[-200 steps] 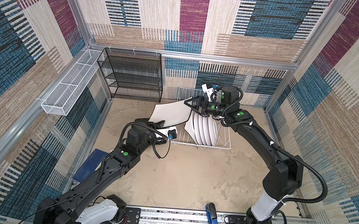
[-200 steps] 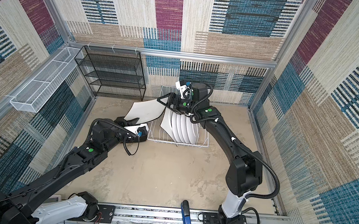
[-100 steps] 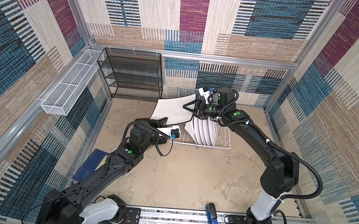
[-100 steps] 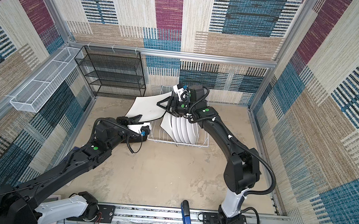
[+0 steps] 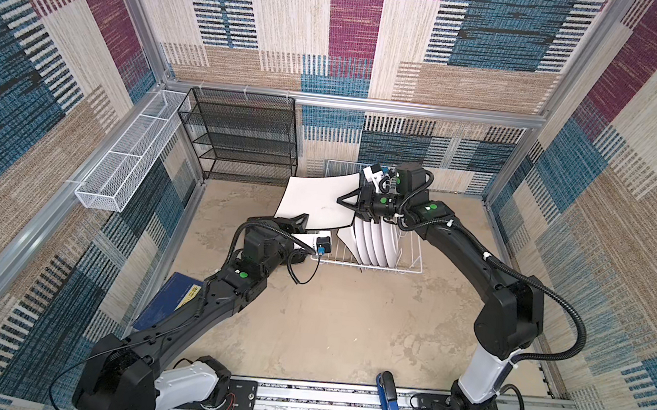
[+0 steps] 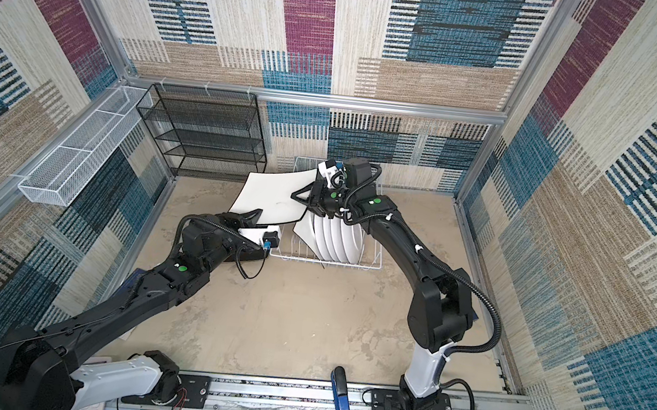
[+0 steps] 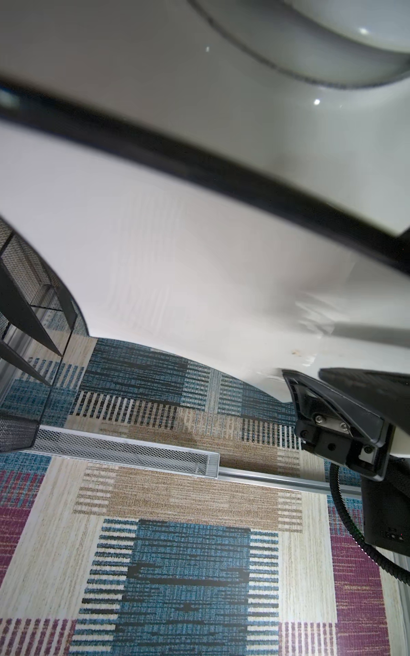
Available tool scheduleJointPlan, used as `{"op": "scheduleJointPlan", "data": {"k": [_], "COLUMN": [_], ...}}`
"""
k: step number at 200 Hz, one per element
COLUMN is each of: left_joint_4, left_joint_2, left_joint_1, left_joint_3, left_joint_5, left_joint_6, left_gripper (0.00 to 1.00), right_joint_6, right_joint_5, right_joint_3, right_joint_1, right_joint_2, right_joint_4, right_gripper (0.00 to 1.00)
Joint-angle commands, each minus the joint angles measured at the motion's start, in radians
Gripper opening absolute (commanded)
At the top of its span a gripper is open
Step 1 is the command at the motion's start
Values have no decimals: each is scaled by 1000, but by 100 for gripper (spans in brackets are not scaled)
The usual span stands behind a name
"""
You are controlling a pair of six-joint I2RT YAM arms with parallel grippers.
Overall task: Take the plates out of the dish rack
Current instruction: 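Swing the white plate toward the right gripper while the right gripper reaches to it, then grasp the plate's far edge with the right gripper while the left gripper releases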
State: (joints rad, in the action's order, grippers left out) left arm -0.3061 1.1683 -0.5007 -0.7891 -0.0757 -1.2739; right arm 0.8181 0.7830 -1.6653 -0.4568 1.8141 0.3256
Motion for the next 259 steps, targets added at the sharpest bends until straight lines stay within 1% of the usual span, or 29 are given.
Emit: {"op": "scheduleJointPlan", "data": {"k": [1, 13, 38, 55, 70, 93, 102, 107, 121, 154, 165, 169, 184, 208, 227, 241, 259], "left_joint_4": [-209, -211, -211, -214, -219, -247, -252, -252, -248, -182, -162, -158, -129, -68, 6, 65, 153], "left_joint_2": [-1, 0, -1, -2, -2, -8, -13, -15, -24, -54, -69, -75, -98, -143, -173, -192, -209], "left_joint_1": [-2, -2, -2, -2, -2, -2, -2, -2, -2, -3, -2, -2, -2, -2, -2, -1, 6], "left_joint_3": [-22, -22, -17, -13, -8, 8, 12, 12, 20, 21, 22, 22, 27, 26, 11, -14, -78], "left_joint_5": [2, 1, -4, -10, -14, -16, -16, -15, -11, 2, 0, -1, 2, 16, 31, 41, 64], "left_joint_6": [57, 60, 74, 80, 85, 101, 121, 128, 146, 195, 194, 228, 253, 307, 362, 441, 590], "left_gripper": [0, 3, 4, 9, 14, 20, 23, 26, 34, 57, 64, 66, 73, 79, 87, 88, 89], "right_joint_6": [-63, -64, -47, -12, -1, 21, 36, 46, 72, 112, 115, 113, 117, 141, 145, 139, 135], "right_joint_5": [63, 67, 81, 93, 91, 76, 69, 67, 62, 23, 0, -8, -32, -58, -69, -71, -75], "right_joint_3": [-10, -9, 5, 35, 41, 57, 60, 88, 108, 125, 124, 125, 136, 174, 192, 199, 214], "right_joint_1": [-5, -5, -4, -3, -3, 1, 5, 8, 19, 53, 65, 69, 86, 110, 123, 131, 139], "right_joint_2": [0, 1, -5, -18, -25, -39, -47, -51, -64, -89, -98, -103, -119, -152, -168, -177, -189], "right_joint_4": [-69, -72, -108, -170, -190, -234, -265, -284, -334, -409, -413, -413, -428, -478, -499, -501, -509], "right_gripper": [28, 24, 15, 8, 0, 0, 0, 0, 0, 0, 0, 0, 0, 0, 0, 0, 0]}}
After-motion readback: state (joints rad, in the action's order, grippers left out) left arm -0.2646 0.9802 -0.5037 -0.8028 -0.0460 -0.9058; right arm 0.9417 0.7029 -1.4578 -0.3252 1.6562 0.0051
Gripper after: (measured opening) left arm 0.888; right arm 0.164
